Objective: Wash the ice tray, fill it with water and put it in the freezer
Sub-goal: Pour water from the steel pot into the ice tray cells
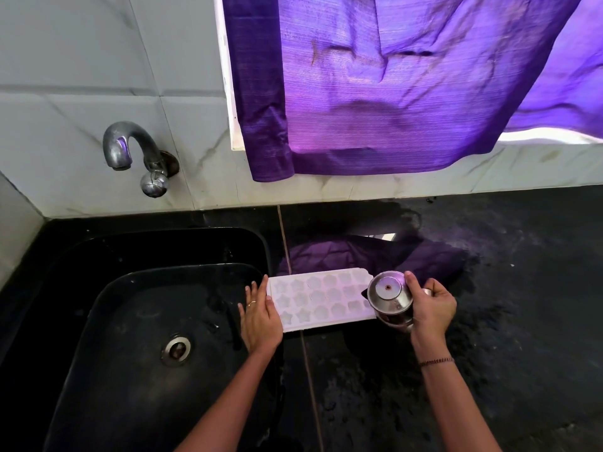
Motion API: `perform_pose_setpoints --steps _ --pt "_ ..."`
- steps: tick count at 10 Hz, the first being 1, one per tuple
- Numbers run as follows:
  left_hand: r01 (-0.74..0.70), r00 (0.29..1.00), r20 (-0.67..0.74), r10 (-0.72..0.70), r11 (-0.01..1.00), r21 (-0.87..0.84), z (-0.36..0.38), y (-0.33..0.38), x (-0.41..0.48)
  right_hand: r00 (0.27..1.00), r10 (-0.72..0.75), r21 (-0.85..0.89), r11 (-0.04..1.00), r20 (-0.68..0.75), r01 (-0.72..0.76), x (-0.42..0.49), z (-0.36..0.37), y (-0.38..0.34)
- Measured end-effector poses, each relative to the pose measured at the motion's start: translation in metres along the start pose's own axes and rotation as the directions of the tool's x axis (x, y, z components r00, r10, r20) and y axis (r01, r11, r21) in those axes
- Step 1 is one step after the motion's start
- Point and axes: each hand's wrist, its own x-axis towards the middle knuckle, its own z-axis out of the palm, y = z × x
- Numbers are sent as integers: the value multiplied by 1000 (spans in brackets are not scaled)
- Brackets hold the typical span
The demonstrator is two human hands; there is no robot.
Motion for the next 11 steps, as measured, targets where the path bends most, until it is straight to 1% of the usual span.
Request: perform_pose_setpoints --steps 3,5,11 --pt "-2 1000 5 2 1000 -12 1 -1 1 1000 -16 -35 999 11 16 -4 -1 -1" --pt "2 1000 3 -2 1000 -31 1 -1 1 998 -56 -143 988 5 56 -3 -3 -1" --pt "2 1000 -11 -2 1000 -31 3 -2 1 997 -81 -179 981 0 80 -4 -2 0"
